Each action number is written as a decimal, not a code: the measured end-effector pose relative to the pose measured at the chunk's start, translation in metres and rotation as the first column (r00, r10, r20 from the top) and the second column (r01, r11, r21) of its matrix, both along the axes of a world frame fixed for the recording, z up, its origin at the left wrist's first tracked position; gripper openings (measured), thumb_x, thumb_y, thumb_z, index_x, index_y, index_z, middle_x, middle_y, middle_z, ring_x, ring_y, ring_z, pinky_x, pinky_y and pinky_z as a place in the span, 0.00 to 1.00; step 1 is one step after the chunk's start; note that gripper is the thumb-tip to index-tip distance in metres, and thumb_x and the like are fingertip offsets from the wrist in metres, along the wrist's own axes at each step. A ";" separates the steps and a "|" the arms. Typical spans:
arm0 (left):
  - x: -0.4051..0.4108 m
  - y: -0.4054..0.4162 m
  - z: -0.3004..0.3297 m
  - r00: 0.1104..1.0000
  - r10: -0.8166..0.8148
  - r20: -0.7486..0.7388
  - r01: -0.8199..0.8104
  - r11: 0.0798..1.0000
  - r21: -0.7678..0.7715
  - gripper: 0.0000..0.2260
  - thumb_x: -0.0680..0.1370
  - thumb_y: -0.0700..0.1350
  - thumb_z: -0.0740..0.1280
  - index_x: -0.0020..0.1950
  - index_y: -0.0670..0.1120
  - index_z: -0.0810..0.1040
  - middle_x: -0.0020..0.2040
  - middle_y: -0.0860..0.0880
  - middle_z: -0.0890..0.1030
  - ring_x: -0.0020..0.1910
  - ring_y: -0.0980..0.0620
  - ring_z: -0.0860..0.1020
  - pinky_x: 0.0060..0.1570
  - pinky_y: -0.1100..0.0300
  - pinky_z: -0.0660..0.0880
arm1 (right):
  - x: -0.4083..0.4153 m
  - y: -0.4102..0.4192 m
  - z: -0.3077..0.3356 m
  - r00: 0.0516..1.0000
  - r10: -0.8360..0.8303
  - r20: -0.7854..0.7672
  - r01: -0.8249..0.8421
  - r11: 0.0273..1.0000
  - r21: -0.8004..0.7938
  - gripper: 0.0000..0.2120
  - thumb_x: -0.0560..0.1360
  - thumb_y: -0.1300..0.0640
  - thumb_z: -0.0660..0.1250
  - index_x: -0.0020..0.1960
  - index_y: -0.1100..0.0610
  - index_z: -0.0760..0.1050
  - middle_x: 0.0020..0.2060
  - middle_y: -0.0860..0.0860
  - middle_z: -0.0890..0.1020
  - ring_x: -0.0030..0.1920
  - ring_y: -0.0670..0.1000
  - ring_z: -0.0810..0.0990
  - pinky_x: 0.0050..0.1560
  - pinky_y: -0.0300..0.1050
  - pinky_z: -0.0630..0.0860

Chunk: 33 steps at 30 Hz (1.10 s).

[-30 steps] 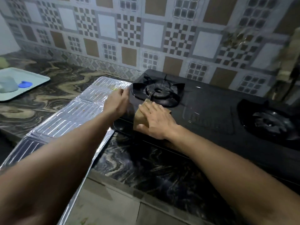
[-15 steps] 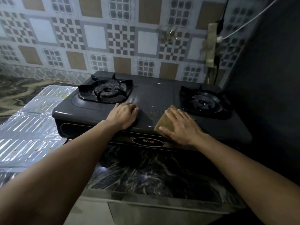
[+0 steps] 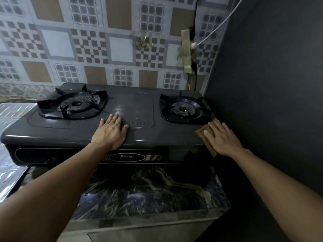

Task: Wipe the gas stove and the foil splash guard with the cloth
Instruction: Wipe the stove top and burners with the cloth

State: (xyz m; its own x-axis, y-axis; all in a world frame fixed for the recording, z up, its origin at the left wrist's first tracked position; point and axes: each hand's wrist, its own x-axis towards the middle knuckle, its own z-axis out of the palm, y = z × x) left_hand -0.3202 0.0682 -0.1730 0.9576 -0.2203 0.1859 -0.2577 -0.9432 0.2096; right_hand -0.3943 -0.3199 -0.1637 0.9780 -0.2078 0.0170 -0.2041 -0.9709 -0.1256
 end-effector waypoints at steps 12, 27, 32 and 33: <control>-0.004 -0.006 0.011 0.998 0.005 -0.059 -0.006 1.000 -0.019 0.22 0.83 0.53 0.53 0.73 0.42 0.64 0.78 0.44 0.60 0.78 0.46 0.54 0.75 0.47 0.51 | -0.024 0.101 0.003 0.984 0.168 0.066 -0.163 0.984 -0.065 0.31 0.79 0.41 0.42 0.79 0.53 0.50 0.79 0.49 0.51 0.78 0.53 0.47 0.77 0.55 0.41; 0.048 0.044 0.055 0.961 0.141 0.239 -0.108 0.983 -0.146 0.21 0.70 0.45 0.55 0.55 0.38 0.80 0.55 0.39 0.78 0.55 0.37 0.74 0.59 0.48 0.69 | 0.121 0.242 0.019 0.902 0.412 -0.131 -0.415 0.910 -0.001 0.44 0.73 0.26 0.40 0.79 0.53 0.41 0.79 0.53 0.41 0.78 0.58 0.38 0.75 0.63 0.39; 0.094 0.061 0.063 0.972 0.152 0.180 -0.114 0.972 -0.206 0.25 0.71 0.45 0.52 0.62 0.39 0.77 0.60 0.39 0.77 0.61 0.38 0.72 0.64 0.48 0.67 | 0.180 0.275 0.023 0.906 0.404 -0.125 -0.406 0.914 0.008 0.44 0.73 0.26 0.42 0.79 0.52 0.42 0.79 0.54 0.42 0.78 0.58 0.39 0.74 0.63 0.38; 0.106 0.065 0.062 0.976 0.152 0.153 -0.119 0.971 -0.207 0.23 0.73 0.44 0.53 0.63 0.39 0.76 0.61 0.39 0.77 0.62 0.39 0.71 0.65 0.48 0.66 | 0.196 0.282 0.022 0.912 0.392 -0.123 -0.394 0.919 0.007 0.43 0.73 0.26 0.42 0.79 0.52 0.43 0.79 0.54 0.42 0.78 0.58 0.39 0.74 0.64 0.39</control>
